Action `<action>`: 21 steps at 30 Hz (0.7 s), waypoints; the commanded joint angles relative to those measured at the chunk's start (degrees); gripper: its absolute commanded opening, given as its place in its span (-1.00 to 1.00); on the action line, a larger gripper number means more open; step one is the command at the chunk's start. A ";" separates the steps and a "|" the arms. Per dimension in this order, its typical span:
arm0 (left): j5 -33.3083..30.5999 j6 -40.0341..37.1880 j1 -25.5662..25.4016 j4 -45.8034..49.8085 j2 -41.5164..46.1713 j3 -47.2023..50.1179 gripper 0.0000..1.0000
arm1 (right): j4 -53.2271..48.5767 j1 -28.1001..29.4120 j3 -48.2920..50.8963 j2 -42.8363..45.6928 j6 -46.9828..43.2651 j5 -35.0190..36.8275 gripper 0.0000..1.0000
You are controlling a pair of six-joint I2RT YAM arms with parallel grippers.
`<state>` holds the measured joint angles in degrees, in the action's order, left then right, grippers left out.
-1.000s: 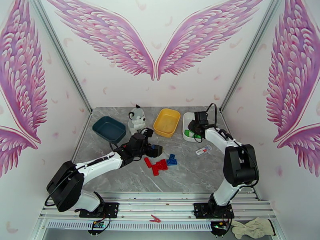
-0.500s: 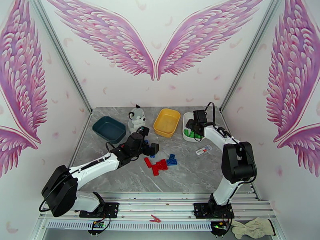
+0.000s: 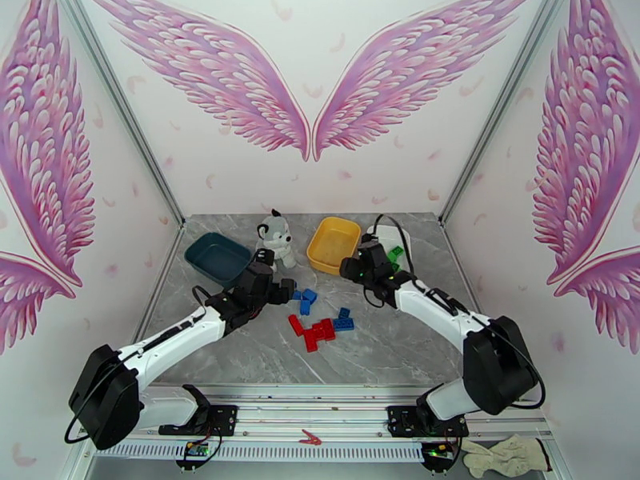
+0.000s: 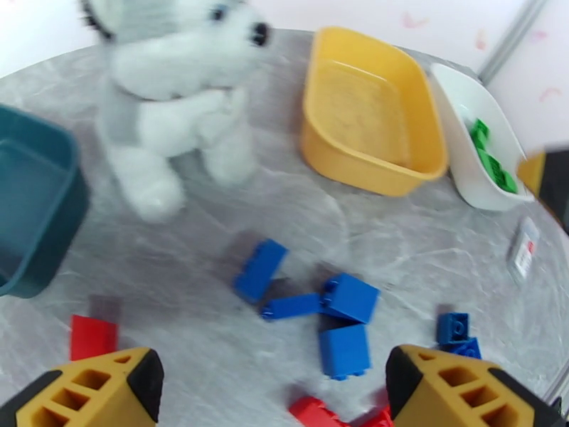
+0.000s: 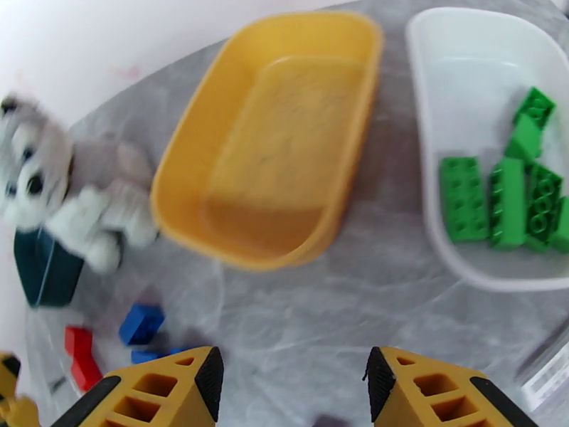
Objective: Sort the legos into containers by color
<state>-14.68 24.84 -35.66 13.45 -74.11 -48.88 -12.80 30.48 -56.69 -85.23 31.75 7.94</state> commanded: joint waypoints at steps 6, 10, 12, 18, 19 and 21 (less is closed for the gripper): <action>-7.45 0.70 1.82 7.87 6.17 0.31 0.70 | 4.55 13.35 6.81 3.46 -5.41 7.72 0.26; -10.28 3.42 1.91 9.00 7.59 4.37 0.65 | 10.78 16.09 11.49 6.41 -7.93 5.63 0.29; -11.34 4.94 1.91 8.96 7.49 6.73 0.64 | 12.67 17.49 12.93 7.70 -9.79 5.15 0.30; -11.86 9.59 1.91 9.52 3.61 8.60 0.62 | 17.56 19.24 18.65 11.64 -10.30 3.22 0.41; -11.66 10.13 1.91 9.50 2.87 8.30 0.60 | 18.91 19.26 19.37 12.05 -10.29 1.91 0.44; -11.89 11.26 1.89 9.28 1.68 7.84 0.58 | 17.02 19.25 16.90 12.11 -10.57 0.31 0.43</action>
<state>-25.23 33.15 -34.11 21.76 -71.29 -40.53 1.50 49.52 -39.16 -74.06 22.13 10.79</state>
